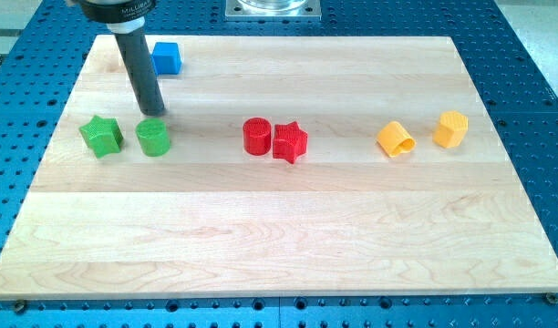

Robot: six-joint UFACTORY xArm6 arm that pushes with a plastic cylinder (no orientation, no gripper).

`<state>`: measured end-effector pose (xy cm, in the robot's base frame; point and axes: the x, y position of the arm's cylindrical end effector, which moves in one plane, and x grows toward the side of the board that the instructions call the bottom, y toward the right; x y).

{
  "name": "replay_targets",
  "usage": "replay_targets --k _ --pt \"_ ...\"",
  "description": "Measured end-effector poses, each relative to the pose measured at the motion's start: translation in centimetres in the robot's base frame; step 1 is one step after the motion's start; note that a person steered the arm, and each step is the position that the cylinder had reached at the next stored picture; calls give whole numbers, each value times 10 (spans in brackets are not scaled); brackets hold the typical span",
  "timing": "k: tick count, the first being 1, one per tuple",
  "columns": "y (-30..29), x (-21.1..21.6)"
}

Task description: Separate the blue triangle from the blue cube

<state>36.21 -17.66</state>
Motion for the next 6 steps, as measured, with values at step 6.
replay_targets --k 6 --pt "-62 -82"
